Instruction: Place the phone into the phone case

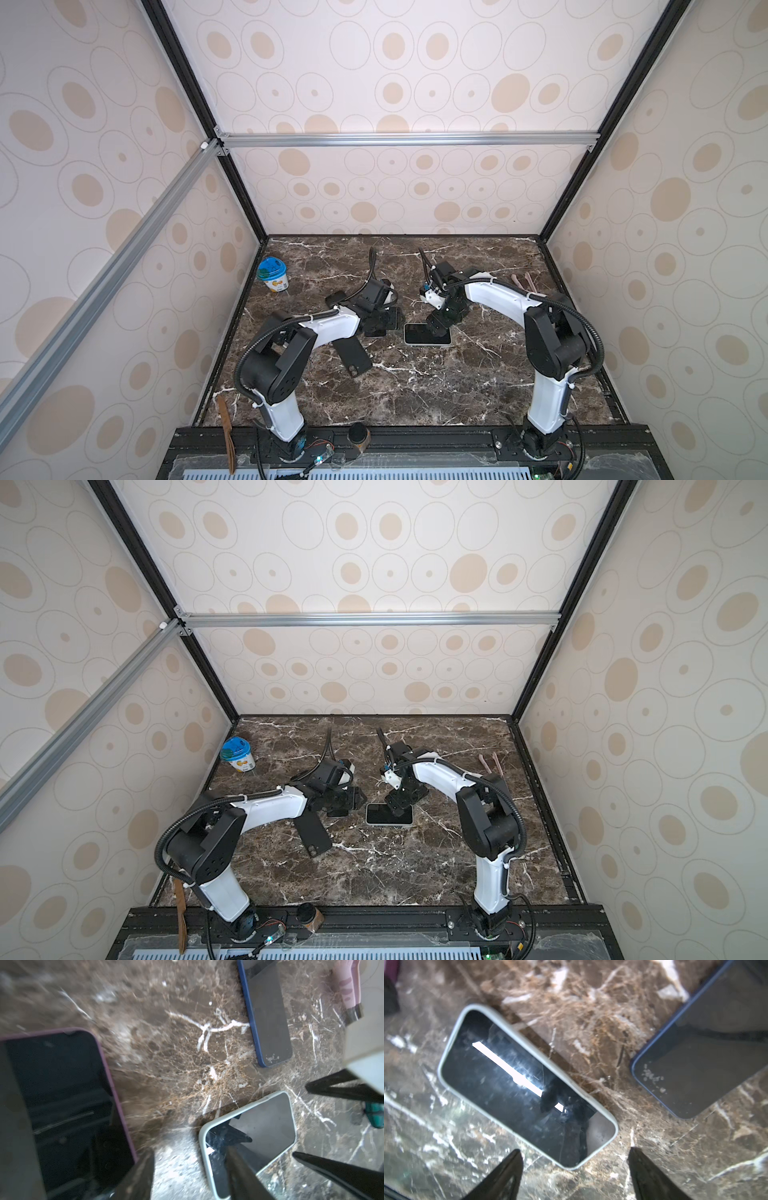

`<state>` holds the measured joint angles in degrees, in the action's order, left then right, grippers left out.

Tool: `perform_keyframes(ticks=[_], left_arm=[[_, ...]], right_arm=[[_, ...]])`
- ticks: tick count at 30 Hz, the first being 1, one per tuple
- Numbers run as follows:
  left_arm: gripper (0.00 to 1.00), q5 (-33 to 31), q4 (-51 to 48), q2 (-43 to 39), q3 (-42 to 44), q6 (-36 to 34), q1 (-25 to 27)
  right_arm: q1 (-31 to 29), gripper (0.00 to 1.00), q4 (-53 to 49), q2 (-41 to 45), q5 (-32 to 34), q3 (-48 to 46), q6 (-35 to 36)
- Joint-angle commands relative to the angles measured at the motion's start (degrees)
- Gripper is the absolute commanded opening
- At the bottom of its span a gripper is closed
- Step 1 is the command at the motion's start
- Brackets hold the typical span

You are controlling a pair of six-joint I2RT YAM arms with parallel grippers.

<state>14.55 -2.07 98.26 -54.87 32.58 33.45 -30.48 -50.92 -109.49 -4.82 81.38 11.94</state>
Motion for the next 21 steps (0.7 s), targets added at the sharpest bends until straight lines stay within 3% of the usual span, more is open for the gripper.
perform_keyframes(ticks=[1,8,10,12,21], left_arm=[[0.64,-3.06,-2.34,-3.58,0.42,-1.13,-0.56],[0.78,-9.03,-7.63,-10.18,1.5,-2.21,-0.9],[0.85,-10.67,-8.77,-12.54,2.58,-2.66,-1.06],[0.99,-12.09,-8.77,-15.86,4.56,-3.6,-1.03],[1.0,-17.01,-14.86,-27.26,9.32,-5.15,-2.0]], right_arm=[[-0.29,0.88,-4.69,0.29,-0.81,2.16,10.98],[-0.57,0.94,-8.07,-3.71,-4.45,6.41,18.06],[-0.79,0.94,-7.36,-4.36,-4.76,6.82,18.93],[-1.29,0.94,-6.66,-5.05,-4.44,6.95,19.62],[-1.85,0.95,1.82,-4.67,-4.23,1.36,25.09]])
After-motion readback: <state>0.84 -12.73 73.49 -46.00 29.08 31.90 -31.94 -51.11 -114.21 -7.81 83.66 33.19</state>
